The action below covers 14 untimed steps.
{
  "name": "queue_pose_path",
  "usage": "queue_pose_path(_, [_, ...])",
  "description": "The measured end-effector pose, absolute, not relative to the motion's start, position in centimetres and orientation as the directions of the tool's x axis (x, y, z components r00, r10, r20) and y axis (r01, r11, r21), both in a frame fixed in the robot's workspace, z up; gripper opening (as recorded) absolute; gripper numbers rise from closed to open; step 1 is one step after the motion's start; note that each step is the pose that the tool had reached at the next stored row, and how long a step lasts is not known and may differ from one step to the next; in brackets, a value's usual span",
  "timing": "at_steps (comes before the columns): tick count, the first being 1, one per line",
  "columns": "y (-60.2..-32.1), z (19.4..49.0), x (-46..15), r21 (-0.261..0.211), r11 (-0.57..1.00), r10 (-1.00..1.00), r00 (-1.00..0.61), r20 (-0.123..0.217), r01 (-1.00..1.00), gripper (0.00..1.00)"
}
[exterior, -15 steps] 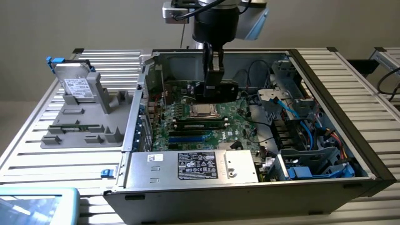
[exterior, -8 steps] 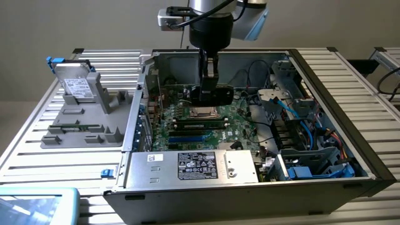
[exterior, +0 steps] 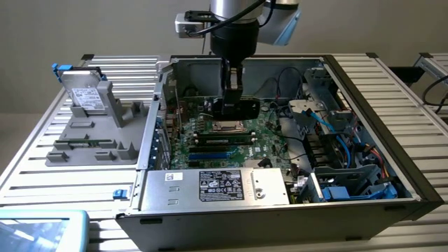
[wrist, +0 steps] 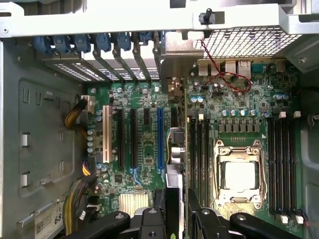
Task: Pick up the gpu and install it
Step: 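Insert the gpu into the slot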
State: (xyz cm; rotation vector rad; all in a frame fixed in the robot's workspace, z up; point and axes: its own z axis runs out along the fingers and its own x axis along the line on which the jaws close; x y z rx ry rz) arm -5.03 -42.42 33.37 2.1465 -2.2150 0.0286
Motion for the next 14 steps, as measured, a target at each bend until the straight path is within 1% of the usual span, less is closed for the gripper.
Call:
queue_pose_path(10, [-42.5, 32.1, -6.3, 0.025, 0.032, -0.998, -0.031, 0.053, -0.999, 0.28])
queue_pose_path(14, [-43.2, 31.4, -6.3, 0.024, 0.032, -0.998, -0.031, 0.048, -0.999, 0.28])
